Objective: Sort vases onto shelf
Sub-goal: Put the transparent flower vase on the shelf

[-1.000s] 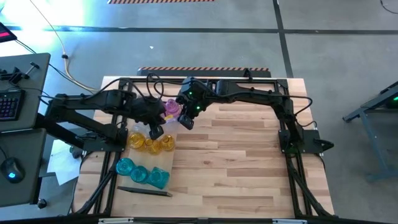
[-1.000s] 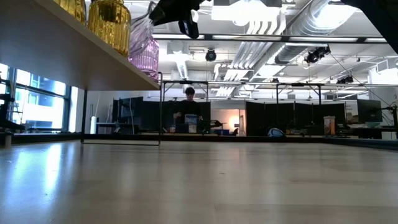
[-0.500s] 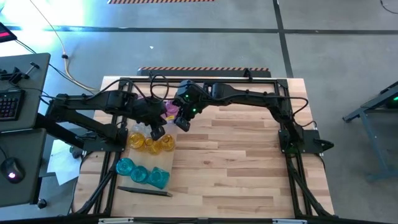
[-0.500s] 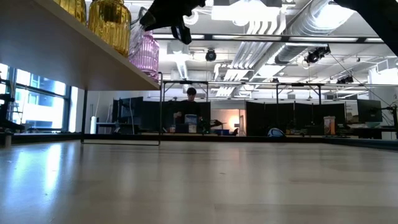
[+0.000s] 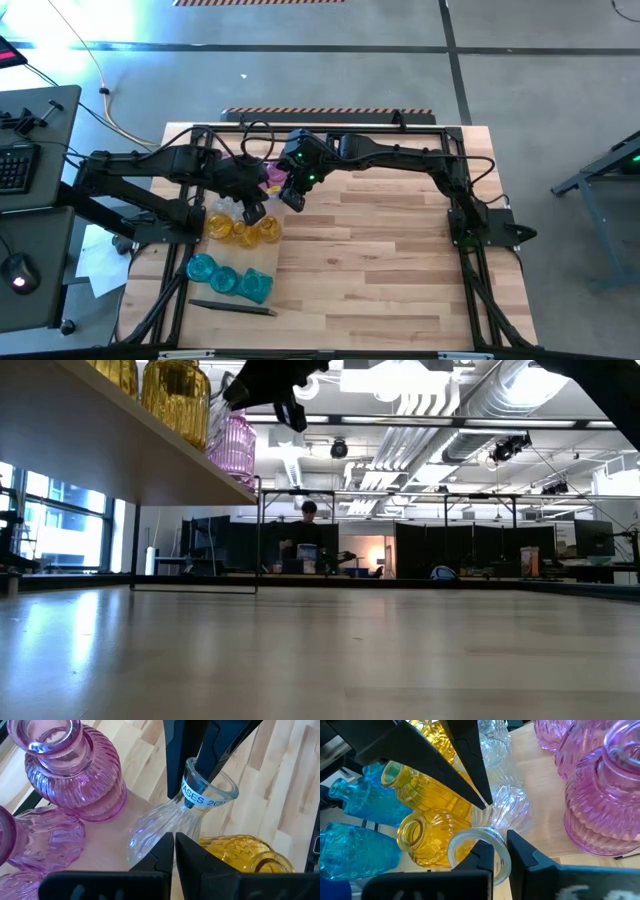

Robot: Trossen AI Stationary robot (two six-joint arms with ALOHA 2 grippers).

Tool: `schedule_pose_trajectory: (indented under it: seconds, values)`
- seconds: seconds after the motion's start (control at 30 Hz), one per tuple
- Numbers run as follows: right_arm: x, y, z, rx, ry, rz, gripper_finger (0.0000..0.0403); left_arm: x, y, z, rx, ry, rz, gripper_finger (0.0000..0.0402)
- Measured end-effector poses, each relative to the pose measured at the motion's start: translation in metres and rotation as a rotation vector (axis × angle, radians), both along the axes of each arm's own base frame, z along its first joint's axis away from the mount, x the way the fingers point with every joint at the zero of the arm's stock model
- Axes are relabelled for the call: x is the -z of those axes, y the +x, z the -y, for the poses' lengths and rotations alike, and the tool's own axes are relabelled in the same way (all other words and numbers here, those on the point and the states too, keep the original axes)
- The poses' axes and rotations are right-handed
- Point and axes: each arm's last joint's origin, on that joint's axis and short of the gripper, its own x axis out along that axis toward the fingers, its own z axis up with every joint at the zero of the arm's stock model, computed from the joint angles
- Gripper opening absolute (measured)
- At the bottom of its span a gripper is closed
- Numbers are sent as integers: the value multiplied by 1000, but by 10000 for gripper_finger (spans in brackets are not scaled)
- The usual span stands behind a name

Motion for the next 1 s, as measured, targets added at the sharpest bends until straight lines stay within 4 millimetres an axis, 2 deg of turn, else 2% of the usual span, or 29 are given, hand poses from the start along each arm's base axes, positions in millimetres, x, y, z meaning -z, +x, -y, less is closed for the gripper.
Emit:
schedule_pose_trajectory:
  seconds: [0.27, 0.53, 0.8, 1.0]
  values:
    - [0, 0, 0, 1, 3, -3, 3, 3, -4, 0, -5, -8, -52, 9]
    - [-2, -1, 0, 11, 11, -5, 3, 6, -5, -9, -36, -6, -94, 9]
    - [-1, -2, 1, 17, 19, -20, 3, 14, 5, -12, -31, -17, -133, 9]
    - [-1, -3, 0, 2, 38, -32, 3, 13, 5, -11, -24, -38, -114, 9]
